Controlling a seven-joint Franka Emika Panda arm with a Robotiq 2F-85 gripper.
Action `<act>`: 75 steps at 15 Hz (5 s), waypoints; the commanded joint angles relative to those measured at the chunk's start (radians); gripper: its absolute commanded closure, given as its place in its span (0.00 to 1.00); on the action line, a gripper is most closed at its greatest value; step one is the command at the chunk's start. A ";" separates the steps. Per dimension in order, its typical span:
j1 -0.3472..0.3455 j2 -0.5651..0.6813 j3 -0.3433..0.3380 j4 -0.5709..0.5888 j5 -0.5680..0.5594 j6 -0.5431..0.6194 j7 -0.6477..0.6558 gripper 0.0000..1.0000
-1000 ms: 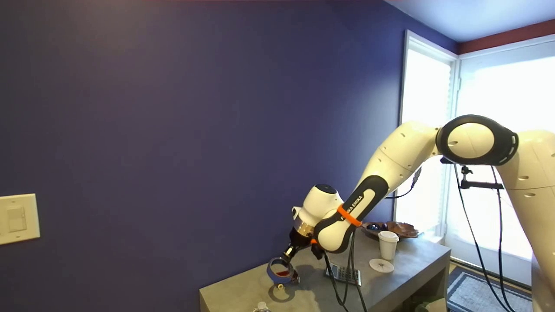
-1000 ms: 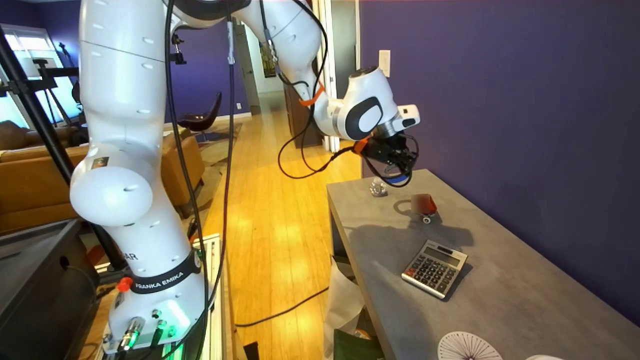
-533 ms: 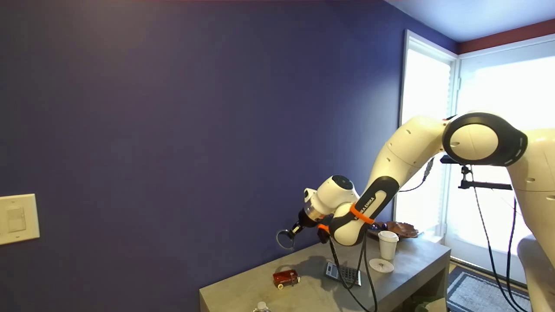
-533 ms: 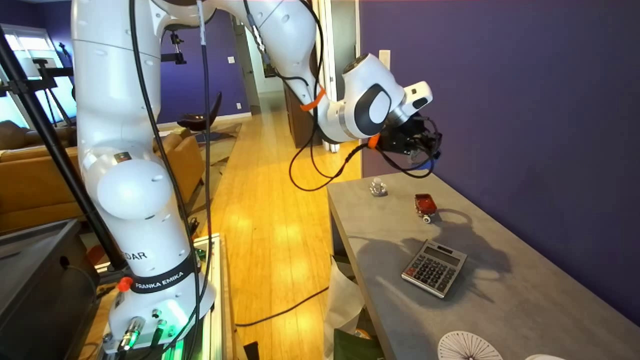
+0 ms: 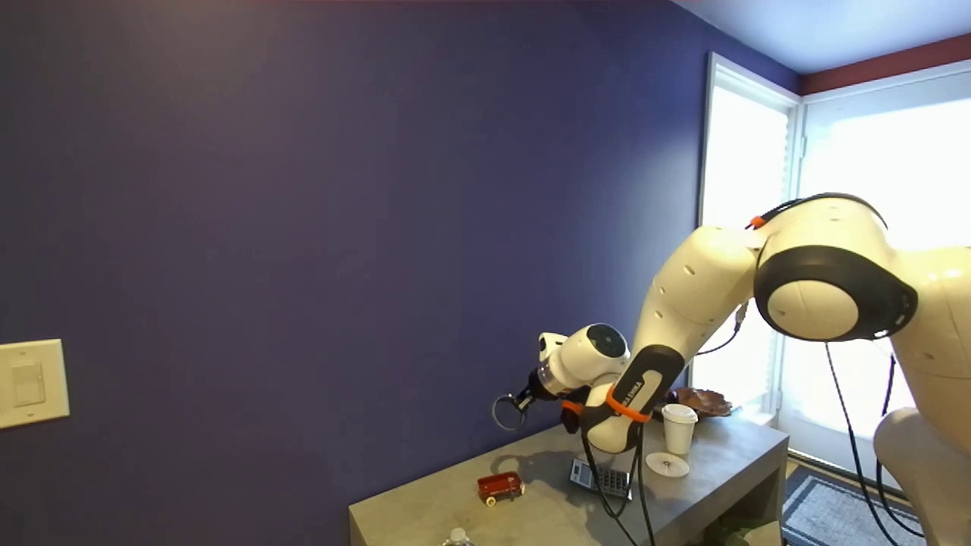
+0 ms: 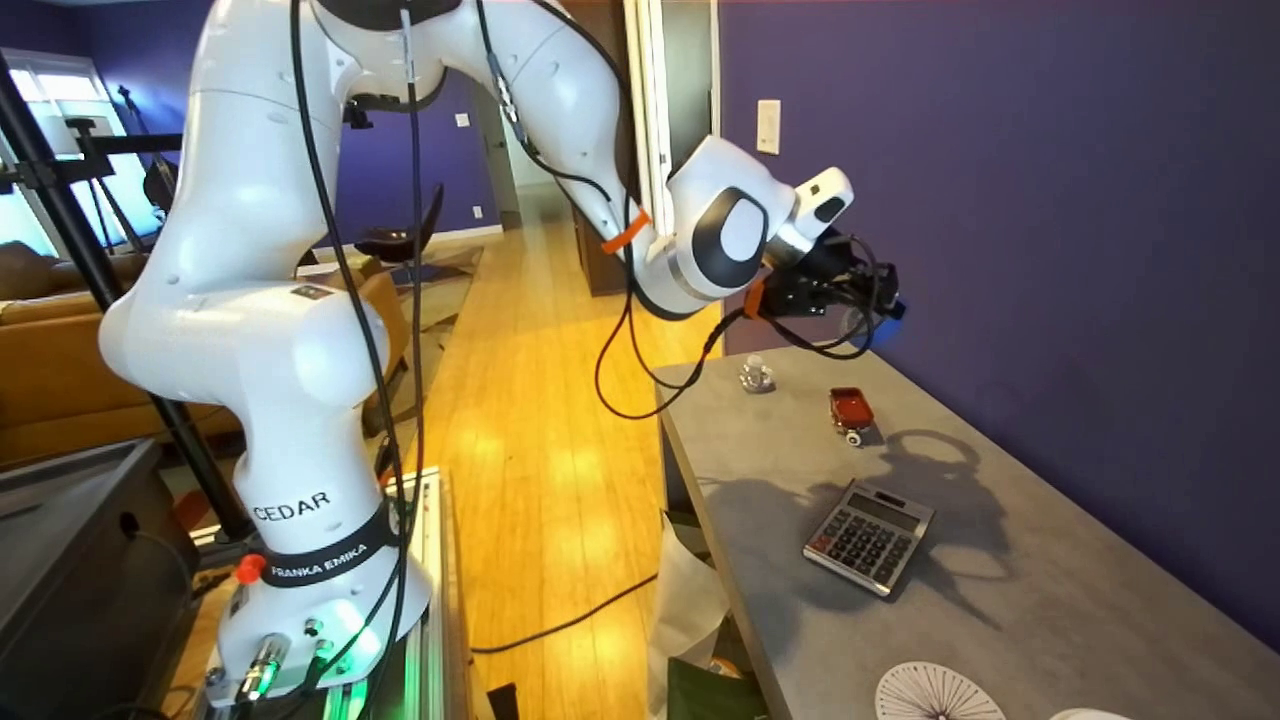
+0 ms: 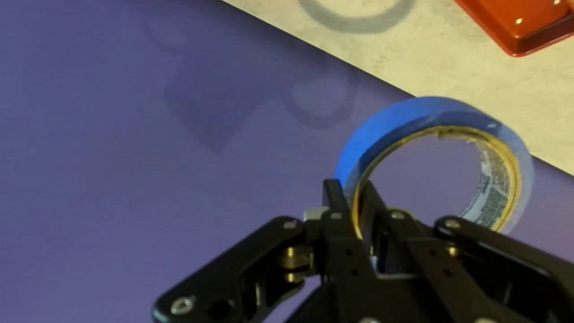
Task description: Put the blue tape in the toy cart
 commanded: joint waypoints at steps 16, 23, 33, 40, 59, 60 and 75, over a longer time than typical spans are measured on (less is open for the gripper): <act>0.179 0.122 -0.057 -0.059 0.343 0.066 -0.280 0.88; 0.194 0.176 -0.072 -0.060 0.389 0.103 -0.297 0.97; 0.103 0.373 0.086 -0.034 0.682 0.423 -0.365 0.97; -0.051 0.437 0.254 0.051 0.819 0.526 -0.449 0.97; -0.448 0.409 0.701 0.163 0.784 0.772 -0.775 0.88; -0.453 0.410 0.707 0.166 0.784 0.774 -0.781 0.88; -0.455 0.410 0.710 0.166 0.783 0.777 -0.784 0.88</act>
